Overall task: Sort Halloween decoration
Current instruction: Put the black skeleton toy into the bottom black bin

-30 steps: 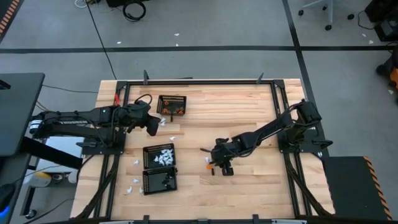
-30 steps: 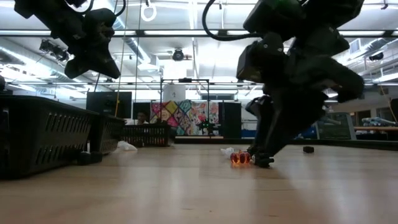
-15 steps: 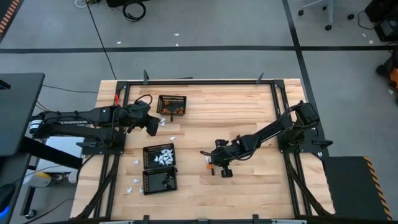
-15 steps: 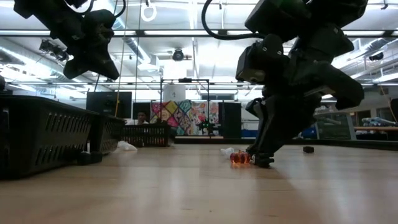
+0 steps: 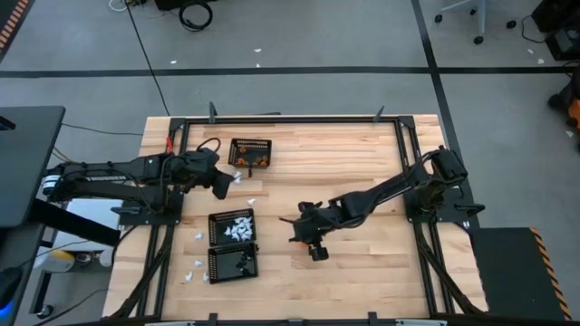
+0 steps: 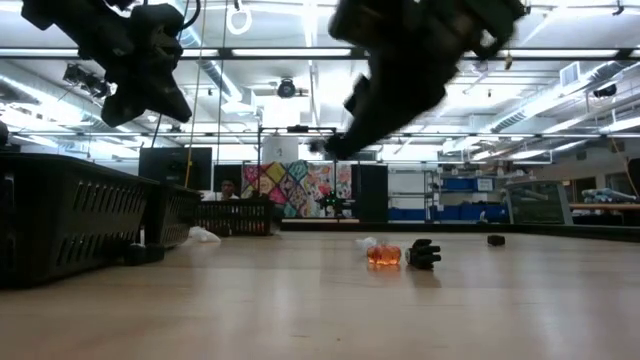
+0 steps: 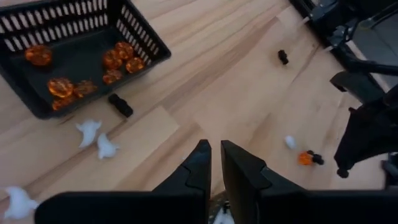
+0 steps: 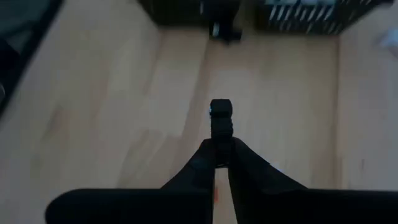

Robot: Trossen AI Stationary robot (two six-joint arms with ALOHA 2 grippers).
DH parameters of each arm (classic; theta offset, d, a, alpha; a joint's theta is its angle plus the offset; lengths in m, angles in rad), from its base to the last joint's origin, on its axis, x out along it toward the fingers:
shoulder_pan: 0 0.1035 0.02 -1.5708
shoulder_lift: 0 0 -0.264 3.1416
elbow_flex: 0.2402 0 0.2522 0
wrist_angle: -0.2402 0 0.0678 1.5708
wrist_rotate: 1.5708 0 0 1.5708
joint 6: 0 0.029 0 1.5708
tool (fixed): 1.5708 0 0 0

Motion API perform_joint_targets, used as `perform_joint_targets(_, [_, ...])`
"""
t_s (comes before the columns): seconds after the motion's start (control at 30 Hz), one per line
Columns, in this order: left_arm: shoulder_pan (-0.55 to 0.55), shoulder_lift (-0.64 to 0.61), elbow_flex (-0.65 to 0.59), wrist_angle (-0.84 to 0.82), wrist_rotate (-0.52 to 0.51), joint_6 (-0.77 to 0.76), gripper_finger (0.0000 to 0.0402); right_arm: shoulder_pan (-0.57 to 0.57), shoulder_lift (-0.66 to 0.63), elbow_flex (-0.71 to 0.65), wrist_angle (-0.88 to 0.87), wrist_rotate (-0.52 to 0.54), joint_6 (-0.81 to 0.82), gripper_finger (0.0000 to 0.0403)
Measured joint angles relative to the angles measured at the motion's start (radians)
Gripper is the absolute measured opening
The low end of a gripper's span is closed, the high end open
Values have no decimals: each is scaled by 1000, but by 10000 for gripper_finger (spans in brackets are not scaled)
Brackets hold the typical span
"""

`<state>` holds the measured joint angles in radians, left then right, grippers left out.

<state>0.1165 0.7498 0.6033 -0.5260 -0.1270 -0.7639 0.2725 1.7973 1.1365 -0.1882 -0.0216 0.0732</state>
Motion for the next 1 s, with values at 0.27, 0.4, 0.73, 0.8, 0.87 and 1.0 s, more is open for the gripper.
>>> perform_joint_targets(0.27, [0,-13,0,4,28,-96,43,-16,1,128,-59,4,62,33])
perform_joint_targets(0.4, [0,-21,0,21,30,-104,43,-16,37,204,-73,21,89,33])
perform_joint_targets(0.73, [-13,-50,52,-57,72,-53,43,18,371,653,-188,-22,90,33])
perform_joint_targets(0.8, [-14,-52,68,-104,70,-36,43,21,436,729,-202,-24,92,33])
perform_joint_targets(0.87, [-14,-51,78,-121,70,-29,43,21,492,800,-231,-22,100,33])
perform_joint_targets(1.0, [-16,-51,79,-131,70,-27,43,21,598,925,-283,-32,132,33])
